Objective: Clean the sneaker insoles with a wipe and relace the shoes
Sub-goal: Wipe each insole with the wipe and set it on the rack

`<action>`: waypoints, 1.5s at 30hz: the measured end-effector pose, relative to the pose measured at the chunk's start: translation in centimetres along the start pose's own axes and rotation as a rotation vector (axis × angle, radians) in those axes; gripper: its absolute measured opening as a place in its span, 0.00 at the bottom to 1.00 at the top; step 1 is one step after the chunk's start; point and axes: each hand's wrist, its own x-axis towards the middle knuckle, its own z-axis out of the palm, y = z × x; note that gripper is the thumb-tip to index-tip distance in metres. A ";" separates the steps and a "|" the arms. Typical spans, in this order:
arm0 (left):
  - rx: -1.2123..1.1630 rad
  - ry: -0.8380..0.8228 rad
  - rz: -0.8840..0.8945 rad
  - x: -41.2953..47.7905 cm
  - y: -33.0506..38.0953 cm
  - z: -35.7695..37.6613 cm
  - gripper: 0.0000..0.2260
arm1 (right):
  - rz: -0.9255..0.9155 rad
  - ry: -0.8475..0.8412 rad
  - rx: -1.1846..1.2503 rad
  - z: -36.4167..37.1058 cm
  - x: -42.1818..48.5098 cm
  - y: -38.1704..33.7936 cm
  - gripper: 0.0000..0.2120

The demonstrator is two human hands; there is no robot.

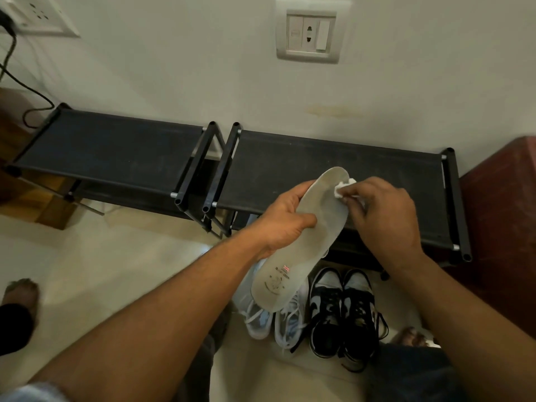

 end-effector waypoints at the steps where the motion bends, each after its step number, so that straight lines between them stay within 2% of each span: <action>1: 0.002 -0.004 0.001 0.0 0.1 0.0 0.33 | 0.039 0.037 0.003 -0.2 0.3 0.3 0.07; 3: -0.006 0.001 0.006 0.0 0.2 -0.1 0.33 | 0.014 0.041 0.000 0.0 0.0 -0.2 0.07; 6: -0.001 0.007 0.006 -0.1 0.0 -0.1 0.33 | -0.102 -0.047 -0.012 0.7 -0.8 -1.3 0.07; 10: 0.009 -0.009 0.003 0.0 0.1 0.0 0.33 | 0.057 0.051 0.010 -0.4 0.4 0.3 0.07; 14: -0.021 0.007 0.005 -0.1 -0.1 0.1 0.33 | -0.113 -0.068 -0.006 0.8 -1.1 -2.0 0.07; 19: 0.007 -0.011 0.018 0.0 0.1 0.1 0.33 | 0.058 0.072 0.015 -0.5 0.4 0.1 0.06; 23: -0.020 0.015 0.010 0.0 -0.1 0.1 0.33 | -0.092 -0.065 -0.012 0.8 -1.0 -1.4 0.07; 27: -0.007 0.008 0.007 0.0 0.1 0.0 0.33 | 0.071 0.051 0.024 -0.2 0.3 0.2 0.07; 31: -0.016 0.012 0.009 -0.1 0.1 0.1 0.33 | -0.066 -0.043 0.002 0.6 -0.9 -1.4 0.07; 35: -0.005 -0.028 0.006 -0.2 0.2 0.3 0.33 | 0.115 0.063 0.045 -0.3 0.3 0.5 0.07; 37: -0.014 -0.033 0.006 -0.2 0.3 0.3 0.33 | 0.098 0.059 0.043 -0.1 0.1 0.1 0.07; 40: -0.034 -0.034 0.002 -0.3 0.2 0.4 0.34 | -0.054 -0.015 0.027 0.8 -0.8 -1.0 0.07; 43: -0.023 -0.060 0.004 -0.3 0.3 0.5 0.34 | 0.069 0.071 0.038 0.1 0.2 0.1 0.07; 45: -0.030 -0.061 0.006 -0.3 0.5 0.5 0.34 | 0.066 0.098 0.036 0.1 0.2 -0.2 0.07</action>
